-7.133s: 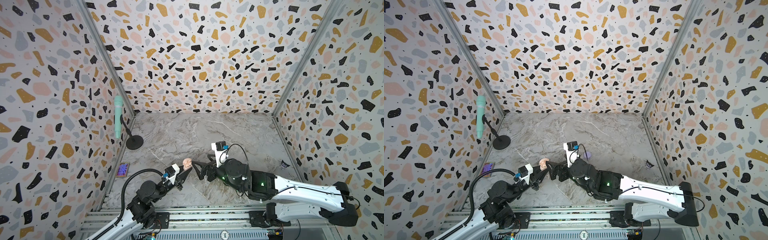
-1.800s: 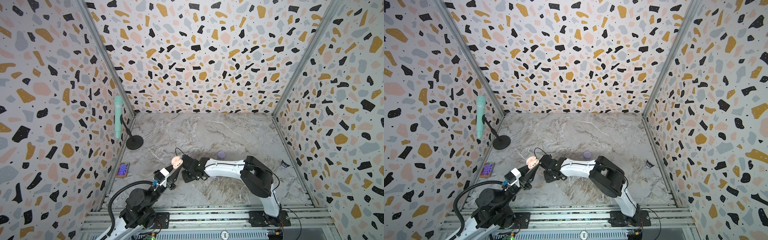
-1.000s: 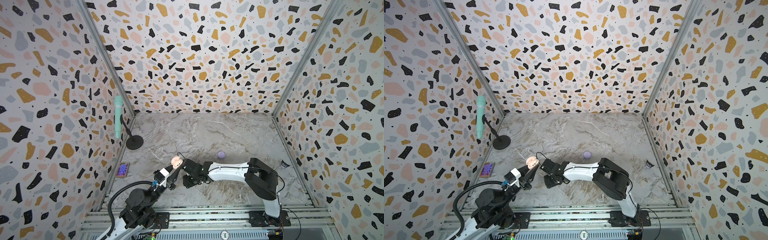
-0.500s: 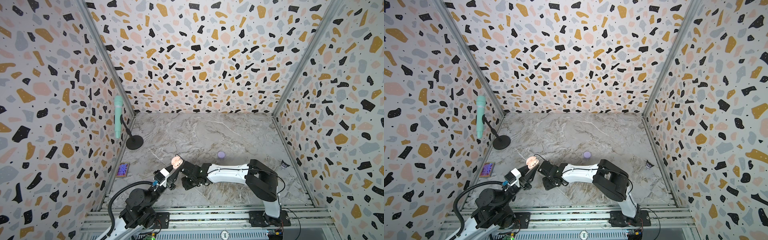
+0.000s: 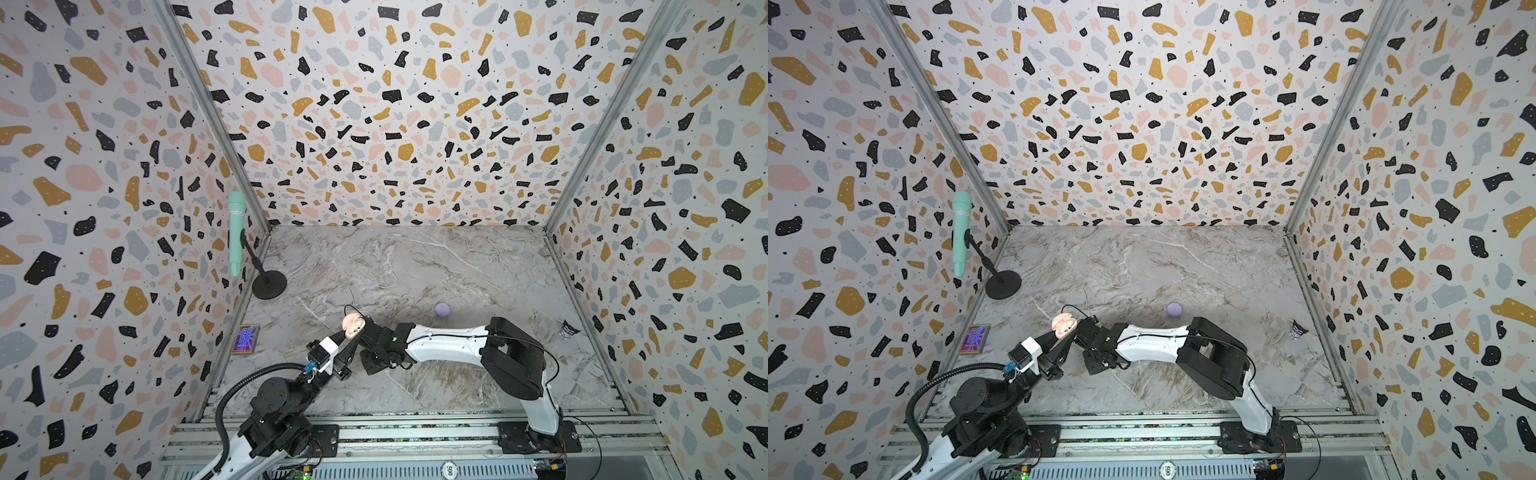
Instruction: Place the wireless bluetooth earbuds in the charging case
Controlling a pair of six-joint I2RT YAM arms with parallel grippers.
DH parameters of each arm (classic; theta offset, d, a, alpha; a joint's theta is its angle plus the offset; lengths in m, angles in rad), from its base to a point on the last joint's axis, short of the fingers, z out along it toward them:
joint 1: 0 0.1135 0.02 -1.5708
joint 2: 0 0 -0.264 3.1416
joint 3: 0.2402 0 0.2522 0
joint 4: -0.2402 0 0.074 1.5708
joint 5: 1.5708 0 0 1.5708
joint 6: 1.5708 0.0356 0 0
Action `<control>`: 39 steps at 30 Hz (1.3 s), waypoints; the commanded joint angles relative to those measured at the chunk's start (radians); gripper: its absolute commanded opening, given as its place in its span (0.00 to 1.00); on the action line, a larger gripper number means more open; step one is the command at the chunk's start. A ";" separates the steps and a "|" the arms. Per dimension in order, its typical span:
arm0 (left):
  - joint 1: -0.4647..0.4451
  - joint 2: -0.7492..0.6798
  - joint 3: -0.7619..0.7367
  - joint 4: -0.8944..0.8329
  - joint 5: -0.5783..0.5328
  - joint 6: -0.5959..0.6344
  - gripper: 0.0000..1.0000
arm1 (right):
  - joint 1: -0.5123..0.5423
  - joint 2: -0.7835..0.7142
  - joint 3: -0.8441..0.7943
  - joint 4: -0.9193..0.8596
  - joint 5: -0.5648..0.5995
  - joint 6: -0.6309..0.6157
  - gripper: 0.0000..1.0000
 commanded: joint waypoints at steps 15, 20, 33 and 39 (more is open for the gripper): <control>0.003 -0.019 -0.003 0.026 -0.006 0.008 0.00 | -0.001 0.032 0.060 -0.052 0.056 -0.001 0.26; 0.003 -0.016 -0.003 0.024 -0.008 0.008 0.00 | -0.008 0.030 0.048 -0.045 0.045 0.004 0.24; 0.003 -0.014 -0.003 0.024 -0.010 0.009 0.00 | -0.080 -0.133 -0.148 0.114 -0.118 0.043 0.21; 0.003 -0.014 -0.003 0.023 -0.007 0.008 0.00 | -0.126 -0.221 -0.276 0.206 -0.214 0.072 0.21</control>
